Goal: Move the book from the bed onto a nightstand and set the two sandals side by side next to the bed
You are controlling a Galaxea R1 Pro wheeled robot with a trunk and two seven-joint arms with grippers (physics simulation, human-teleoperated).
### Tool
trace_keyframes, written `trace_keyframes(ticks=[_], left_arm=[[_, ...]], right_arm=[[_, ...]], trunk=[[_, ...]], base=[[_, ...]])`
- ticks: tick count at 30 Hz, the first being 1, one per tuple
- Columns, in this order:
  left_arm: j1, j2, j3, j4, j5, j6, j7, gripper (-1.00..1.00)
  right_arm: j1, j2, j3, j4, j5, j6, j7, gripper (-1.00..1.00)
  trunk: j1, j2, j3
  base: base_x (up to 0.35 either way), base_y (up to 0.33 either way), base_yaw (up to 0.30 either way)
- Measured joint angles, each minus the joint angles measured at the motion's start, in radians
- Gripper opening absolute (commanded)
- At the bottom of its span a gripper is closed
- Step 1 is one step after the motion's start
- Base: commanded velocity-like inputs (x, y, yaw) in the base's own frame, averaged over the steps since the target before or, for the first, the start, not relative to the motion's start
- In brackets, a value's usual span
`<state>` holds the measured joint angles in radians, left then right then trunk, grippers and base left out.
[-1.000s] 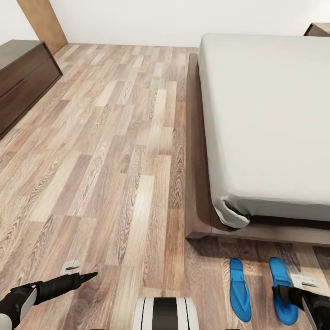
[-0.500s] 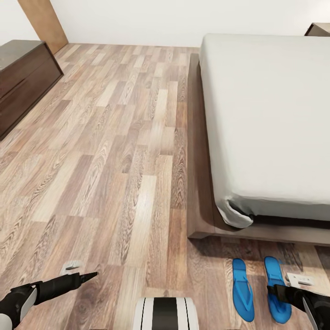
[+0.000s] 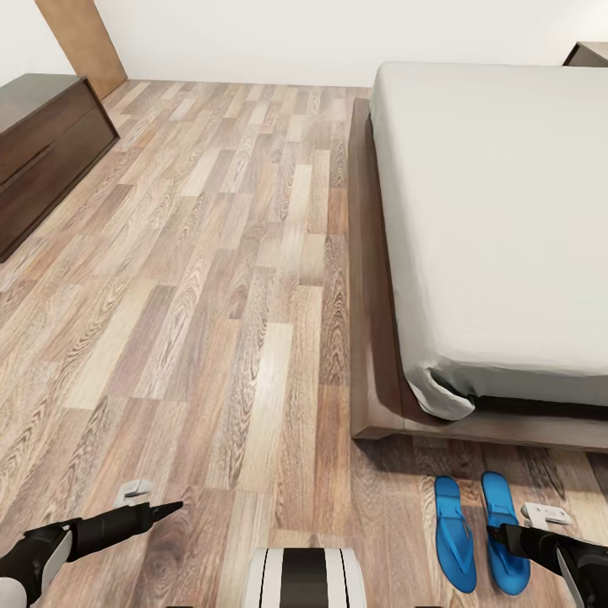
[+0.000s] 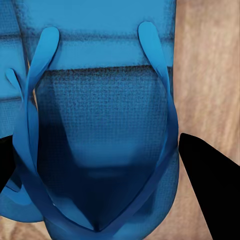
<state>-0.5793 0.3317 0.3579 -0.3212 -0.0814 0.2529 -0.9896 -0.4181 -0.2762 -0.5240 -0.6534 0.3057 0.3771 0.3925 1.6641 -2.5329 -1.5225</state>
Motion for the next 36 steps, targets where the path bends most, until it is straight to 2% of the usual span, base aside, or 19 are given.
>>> trace_keyframes(ticks=[19,27,36], left_arm=[[0.0,-0.003,0.0,0.0,-0.001,0.001,0.0,1.0],[0.0,-0.003,0.0,0.0,-0.001,0.001,-0.001,1.0],[0.0,-0.003,0.0,0.0,-0.001,0.001,0.0,1.0]], right_arm=[[0.0,0.001,0.0,-0.002,0.001,-0.002,0.0,-1.0],[0.0,0.001,0.0,-0.003,0.0,-0.002,0.0,-1.0],[0.0,0.002,0.0,-0.003,0.0,-0.002,0.0,-1.0]], trunk=[[0.008,-0.004,-0.07],[0.008,-0.004,-0.07],[0.008,-0.004,-0.07]], base=[[0.0,0.0,0.0],[0.003,0.0,0.0],[0.122,0.0,0.0]])
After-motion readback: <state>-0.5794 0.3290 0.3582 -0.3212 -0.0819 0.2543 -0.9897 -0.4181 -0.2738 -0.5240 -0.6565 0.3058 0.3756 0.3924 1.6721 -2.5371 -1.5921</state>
